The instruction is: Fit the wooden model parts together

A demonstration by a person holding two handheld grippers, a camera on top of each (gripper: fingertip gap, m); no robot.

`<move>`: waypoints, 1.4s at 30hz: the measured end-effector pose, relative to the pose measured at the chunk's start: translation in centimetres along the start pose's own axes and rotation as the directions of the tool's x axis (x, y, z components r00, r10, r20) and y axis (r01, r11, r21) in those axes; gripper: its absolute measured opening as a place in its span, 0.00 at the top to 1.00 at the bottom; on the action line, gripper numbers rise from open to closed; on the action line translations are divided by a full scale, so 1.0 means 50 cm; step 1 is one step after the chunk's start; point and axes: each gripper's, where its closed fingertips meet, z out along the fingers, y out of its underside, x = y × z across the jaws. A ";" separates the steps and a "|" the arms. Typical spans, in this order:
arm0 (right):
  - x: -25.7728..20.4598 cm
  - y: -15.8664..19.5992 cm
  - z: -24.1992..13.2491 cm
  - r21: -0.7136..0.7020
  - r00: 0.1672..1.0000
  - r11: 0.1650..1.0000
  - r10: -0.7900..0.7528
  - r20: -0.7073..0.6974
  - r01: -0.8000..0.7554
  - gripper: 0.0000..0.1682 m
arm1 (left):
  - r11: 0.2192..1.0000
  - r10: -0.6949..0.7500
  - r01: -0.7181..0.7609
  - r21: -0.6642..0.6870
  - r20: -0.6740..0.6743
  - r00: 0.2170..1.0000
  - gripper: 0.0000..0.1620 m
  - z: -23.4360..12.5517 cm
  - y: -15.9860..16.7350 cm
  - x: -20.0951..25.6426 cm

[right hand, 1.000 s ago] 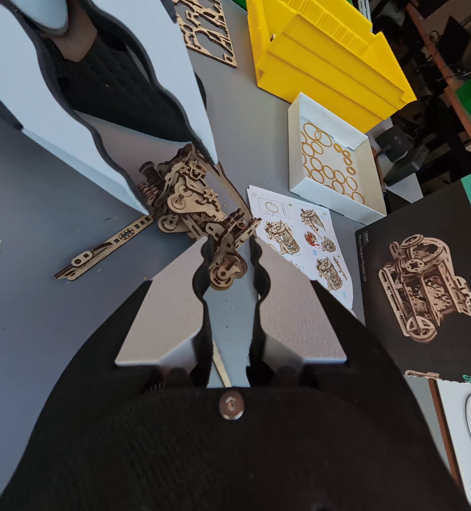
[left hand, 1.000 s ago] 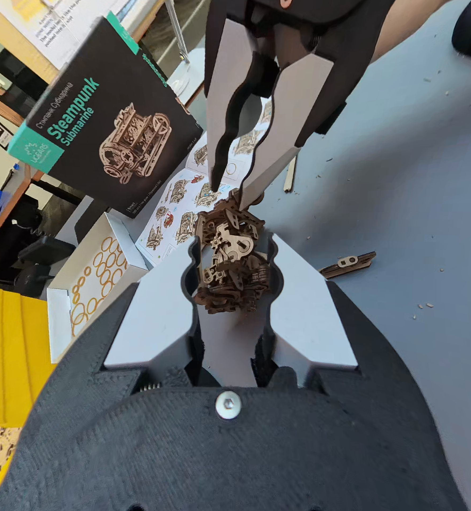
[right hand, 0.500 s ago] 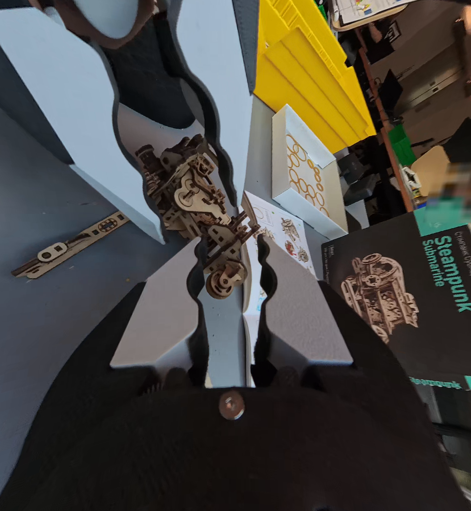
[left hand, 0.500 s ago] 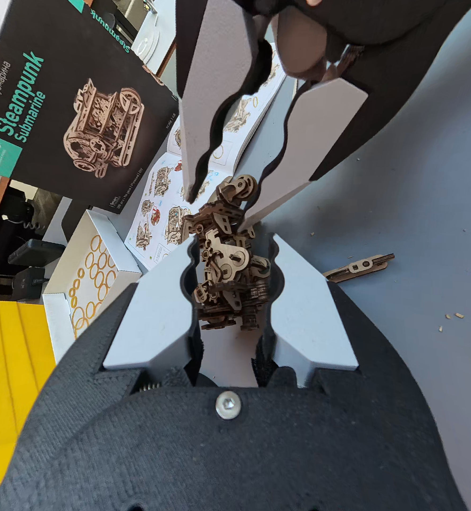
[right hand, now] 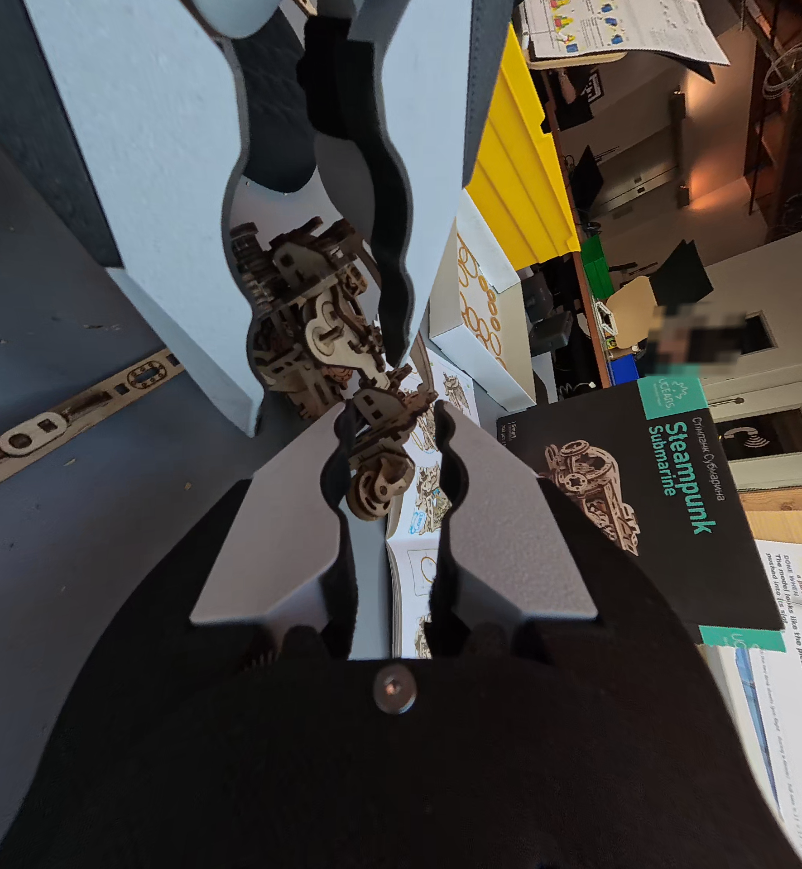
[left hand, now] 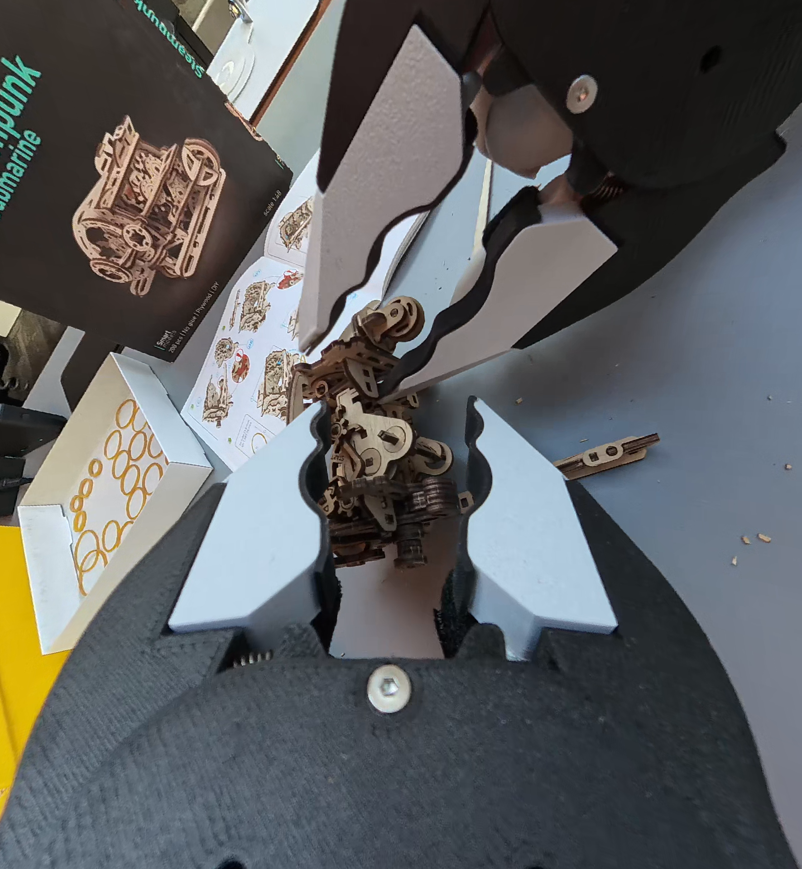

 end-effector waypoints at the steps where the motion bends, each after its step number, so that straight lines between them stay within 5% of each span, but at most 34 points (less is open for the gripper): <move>1: -0.001 -0.001 0.000 0.003 1.000 1.000 0.002 0.002 -0.002 0.81 | 1.000 -0.007 0.007 0.005 -0.004 1.000 0.65 -0.001 -0.001 0.000; 20: -0.013 -0.015 0.004 -0.007 0.997 0.999 0.053 0.052 -0.053 0.82 | 0.975 -0.192 0.204 0.089 -0.125 0.973 0.59 -0.012 -0.017 0.018; 42: -0.020 -0.018 -0.004 -0.001 0.989 0.996 0.094 0.115 -0.095 0.82 | 0.961 -0.222 0.240 0.140 -0.131 0.966 0.59 -0.021 -0.025 0.028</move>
